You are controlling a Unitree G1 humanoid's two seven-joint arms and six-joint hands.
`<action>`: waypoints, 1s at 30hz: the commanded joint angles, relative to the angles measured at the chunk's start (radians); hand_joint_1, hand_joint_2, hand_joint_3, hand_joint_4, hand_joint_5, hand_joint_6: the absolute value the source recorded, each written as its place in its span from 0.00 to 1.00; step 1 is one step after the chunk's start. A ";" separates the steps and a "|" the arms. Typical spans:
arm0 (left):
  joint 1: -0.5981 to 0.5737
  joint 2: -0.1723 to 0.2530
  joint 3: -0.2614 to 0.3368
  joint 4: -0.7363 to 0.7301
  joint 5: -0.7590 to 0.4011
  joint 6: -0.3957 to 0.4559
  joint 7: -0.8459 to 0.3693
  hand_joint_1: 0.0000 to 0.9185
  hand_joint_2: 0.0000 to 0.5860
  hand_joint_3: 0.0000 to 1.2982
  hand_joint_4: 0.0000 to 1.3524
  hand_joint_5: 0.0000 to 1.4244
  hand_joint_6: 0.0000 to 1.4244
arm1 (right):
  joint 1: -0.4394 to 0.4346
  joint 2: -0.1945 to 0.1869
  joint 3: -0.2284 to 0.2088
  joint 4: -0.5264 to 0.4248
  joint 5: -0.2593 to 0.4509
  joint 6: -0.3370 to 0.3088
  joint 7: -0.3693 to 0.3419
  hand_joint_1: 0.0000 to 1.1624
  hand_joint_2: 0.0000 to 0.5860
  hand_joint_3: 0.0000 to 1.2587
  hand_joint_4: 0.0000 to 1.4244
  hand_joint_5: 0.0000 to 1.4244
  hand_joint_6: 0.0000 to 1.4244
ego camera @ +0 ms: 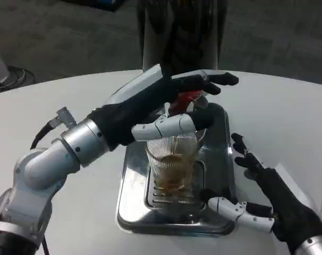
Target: Grasp the cup under the faucet to collect the drink, then remove the cup.
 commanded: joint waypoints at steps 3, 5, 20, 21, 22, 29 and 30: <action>0.017 0.006 0.004 -0.008 0.008 0.012 -0.002 0.00 0.17 0.19 0.12 0.14 0.23 | -0.048 -0.003 0.020 0.067 0.033 -0.043 -0.021 0.55 0.39 0.00 0.02 0.05 0.06; 0.016 0.007 0.008 -0.012 0.007 0.014 -0.001 0.00 0.18 0.19 0.12 0.14 0.23 | -0.068 -0.002 0.026 0.092 0.045 -0.057 -0.023 0.55 0.39 0.00 0.02 0.05 0.06; 0.019 0.013 0.027 -0.052 0.003 0.041 0.001 0.00 0.18 0.19 0.13 0.15 0.23 | -0.158 0.030 0.063 0.241 0.079 -0.139 -0.103 0.59 0.35 0.00 0.04 0.07 0.06; 0.020 0.013 0.027 -0.055 0.003 0.042 0.001 0.00 0.18 0.19 0.13 0.15 0.23 | -0.163 0.030 0.067 0.247 0.077 -0.141 -0.107 0.59 0.35 0.00 0.04 0.07 0.06; 0.021 0.013 0.028 -0.058 0.003 0.044 0.002 0.00 0.18 0.19 0.13 0.15 0.23 | -0.169 0.031 0.070 0.253 0.080 -0.142 -0.106 0.59 0.35 0.00 0.04 0.07 0.07; 0.025 0.019 0.034 -0.083 0.002 0.058 0.004 0.00 0.18 0.20 0.13 0.15 0.24 | -0.202 0.042 0.091 0.288 0.075 -0.143 -0.119 0.60 0.34 0.00 0.04 0.08 0.08; 0.025 0.021 0.033 -0.086 0.003 0.060 0.001 0.00 0.19 0.20 0.13 0.15 0.24 | -0.205 0.043 0.093 0.293 0.077 -0.142 -0.119 0.60 0.34 0.00 0.04 0.08 0.08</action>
